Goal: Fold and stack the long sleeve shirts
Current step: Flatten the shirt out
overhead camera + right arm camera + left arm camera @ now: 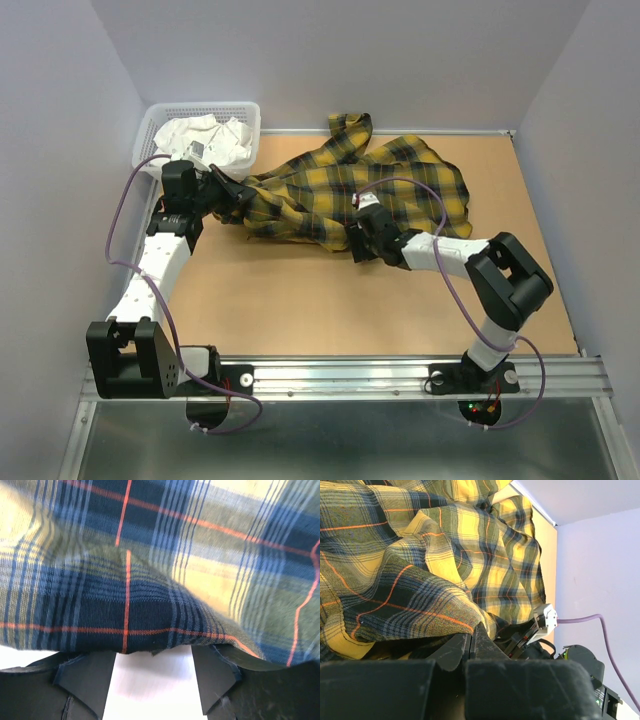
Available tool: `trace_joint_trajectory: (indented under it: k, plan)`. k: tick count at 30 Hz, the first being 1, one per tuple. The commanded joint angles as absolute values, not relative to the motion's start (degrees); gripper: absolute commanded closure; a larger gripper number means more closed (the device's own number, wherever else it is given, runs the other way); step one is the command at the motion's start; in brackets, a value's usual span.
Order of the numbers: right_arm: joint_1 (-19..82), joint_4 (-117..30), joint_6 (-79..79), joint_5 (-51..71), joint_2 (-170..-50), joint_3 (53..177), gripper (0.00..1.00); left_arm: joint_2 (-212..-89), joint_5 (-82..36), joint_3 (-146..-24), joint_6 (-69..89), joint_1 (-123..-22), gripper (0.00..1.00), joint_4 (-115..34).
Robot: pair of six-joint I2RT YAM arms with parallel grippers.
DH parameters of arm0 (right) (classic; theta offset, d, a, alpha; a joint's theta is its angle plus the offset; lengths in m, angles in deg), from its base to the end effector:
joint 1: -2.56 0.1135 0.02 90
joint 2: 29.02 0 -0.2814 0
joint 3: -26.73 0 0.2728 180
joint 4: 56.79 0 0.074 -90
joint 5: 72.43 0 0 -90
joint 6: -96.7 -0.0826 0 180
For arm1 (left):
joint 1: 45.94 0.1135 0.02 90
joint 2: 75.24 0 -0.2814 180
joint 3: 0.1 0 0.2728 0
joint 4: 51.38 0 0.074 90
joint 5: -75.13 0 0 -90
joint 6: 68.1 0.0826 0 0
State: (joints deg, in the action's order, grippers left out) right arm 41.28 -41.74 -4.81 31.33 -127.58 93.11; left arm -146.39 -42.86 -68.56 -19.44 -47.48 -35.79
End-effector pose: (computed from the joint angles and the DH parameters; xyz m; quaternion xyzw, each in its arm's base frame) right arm 0.3224 0.2333 0.1333 -0.1750 0.9088 0.0527 0.3751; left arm 0.3399 -0.0479 0.3209 -0.1345 0.7877 -0.3902 0.4574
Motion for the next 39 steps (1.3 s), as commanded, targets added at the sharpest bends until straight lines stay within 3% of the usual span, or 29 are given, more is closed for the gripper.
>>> trace_joint_trajectory:
  k: [1,9,12,13,17,30,39]
  plan:
    - [41.6,-45.1,-2.6,35.1,-129.6,97.4,0.36,-145.3,-42.7,-68.4,-18.3,-47.9,1.0,-37.4]
    - [41.7,-45.1,-2.8,32.2,-133.5,97.0,0.45,-145.8,-42.1,-68.3,-18.1,-48.1,1.0,-37.4]
    - [41.6,-44.8,-3.0,30.4,-133.7,95.8,0.61,-146.2,-41.8,-68.2,-17.9,-48.1,1.0,-37.4]
    - [41.7,-44.5,-3.1,30.1,-133.3,95.3,0.72,-146.3,-41.7,-68.1,-17.8,-48.1,1.0,-37.4]
    - [41.7,-38.4,-3.0,28.6,-129.4,94.5,0.99,-147.0,-40.0,-67.9,-17.0,-48.1,1.0,-37.4]
    - [41.7,-3.2,0.6,6.6,-105.7,103.4,0.99,-149.9,-35.1,-65.3,-14.8,-48.0,1.0,-40.2]
    - [41.7,12.1,-0.5,-7.2,-93.5,113.1,0.99,-148.5,-31.9,-61.4,-14.2,-48.0,1.0,-41.3]
